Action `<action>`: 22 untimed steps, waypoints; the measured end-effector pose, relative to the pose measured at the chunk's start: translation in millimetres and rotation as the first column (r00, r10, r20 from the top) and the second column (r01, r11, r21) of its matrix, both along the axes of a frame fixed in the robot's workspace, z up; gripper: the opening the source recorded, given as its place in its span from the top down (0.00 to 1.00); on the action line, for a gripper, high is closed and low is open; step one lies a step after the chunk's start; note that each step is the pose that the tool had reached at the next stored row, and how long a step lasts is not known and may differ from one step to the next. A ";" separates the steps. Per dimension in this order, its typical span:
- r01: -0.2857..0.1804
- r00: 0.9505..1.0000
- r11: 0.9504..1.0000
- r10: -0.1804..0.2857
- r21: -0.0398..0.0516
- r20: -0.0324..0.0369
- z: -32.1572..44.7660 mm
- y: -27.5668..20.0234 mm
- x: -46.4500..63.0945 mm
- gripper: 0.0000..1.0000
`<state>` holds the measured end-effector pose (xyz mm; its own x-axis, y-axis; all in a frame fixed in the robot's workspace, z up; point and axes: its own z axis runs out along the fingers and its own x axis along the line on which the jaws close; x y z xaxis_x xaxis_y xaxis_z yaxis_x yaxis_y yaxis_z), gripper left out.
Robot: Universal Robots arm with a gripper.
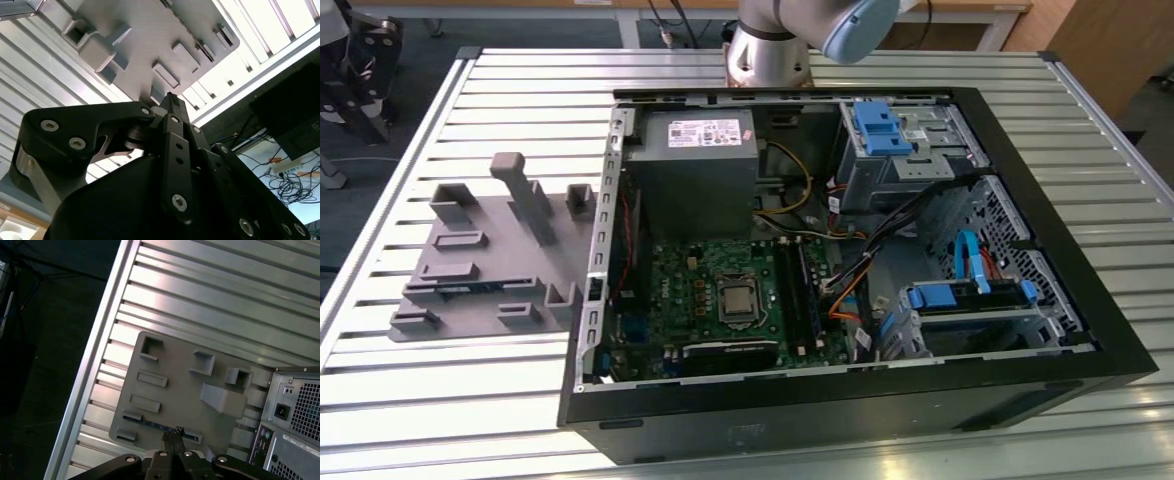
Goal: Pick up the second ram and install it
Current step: 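Pick up the second ram and move it above second insertion slot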
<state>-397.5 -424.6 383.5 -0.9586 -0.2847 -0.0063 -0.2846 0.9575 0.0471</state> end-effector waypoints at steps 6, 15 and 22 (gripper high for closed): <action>-0.029 1.000 1.000 0.029 0.000 0.000 0.0 0.0 0.0 0.89; -0.067 0.998 0.998 0.067 0.000 0.000 0.0 0.0 0.0 0.89; -0.095 0.996 0.996 0.095 0.000 0.000 0.0 0.0 0.0 0.89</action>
<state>-397.5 -424.6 383.5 -0.9273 -0.3741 -0.0063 -0.3740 0.9262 0.0471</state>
